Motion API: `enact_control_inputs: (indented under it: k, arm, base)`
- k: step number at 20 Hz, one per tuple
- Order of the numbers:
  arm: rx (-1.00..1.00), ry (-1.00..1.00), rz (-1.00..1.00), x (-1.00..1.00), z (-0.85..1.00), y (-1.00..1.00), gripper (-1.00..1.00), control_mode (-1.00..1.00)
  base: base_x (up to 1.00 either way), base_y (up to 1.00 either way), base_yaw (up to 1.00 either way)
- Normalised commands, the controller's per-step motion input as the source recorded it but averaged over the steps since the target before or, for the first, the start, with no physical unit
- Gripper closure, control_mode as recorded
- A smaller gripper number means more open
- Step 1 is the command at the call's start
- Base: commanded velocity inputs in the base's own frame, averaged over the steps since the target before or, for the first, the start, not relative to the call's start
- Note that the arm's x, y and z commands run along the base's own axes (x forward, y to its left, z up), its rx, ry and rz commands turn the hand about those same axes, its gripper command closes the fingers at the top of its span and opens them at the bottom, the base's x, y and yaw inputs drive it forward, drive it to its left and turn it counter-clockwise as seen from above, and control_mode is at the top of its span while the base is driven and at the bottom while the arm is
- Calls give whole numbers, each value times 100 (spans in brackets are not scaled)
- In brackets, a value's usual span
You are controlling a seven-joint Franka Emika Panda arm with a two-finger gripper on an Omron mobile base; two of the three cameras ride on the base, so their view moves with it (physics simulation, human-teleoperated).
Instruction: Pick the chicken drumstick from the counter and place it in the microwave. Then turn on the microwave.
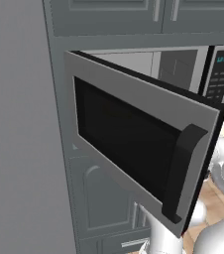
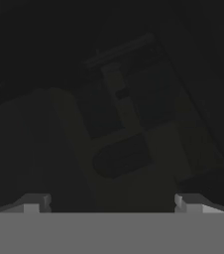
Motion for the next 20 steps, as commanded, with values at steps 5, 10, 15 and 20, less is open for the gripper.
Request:
enact_control_inputs:
  k: [5,10,15,20]
  arm:
    - [4,-2,1,-35,0,77,-100,-100]
    - [3,-7,-2,-36,0,84,-100,-100]
    - [10,-6,-9,-58,0,71,-100,-100]
    - [18,-10,-19,-85,-2,53,-100,-100]
  base:
    - [0,0,0]
    - [0,0,0]
    - [0,0,0]
    - [0,0,0]
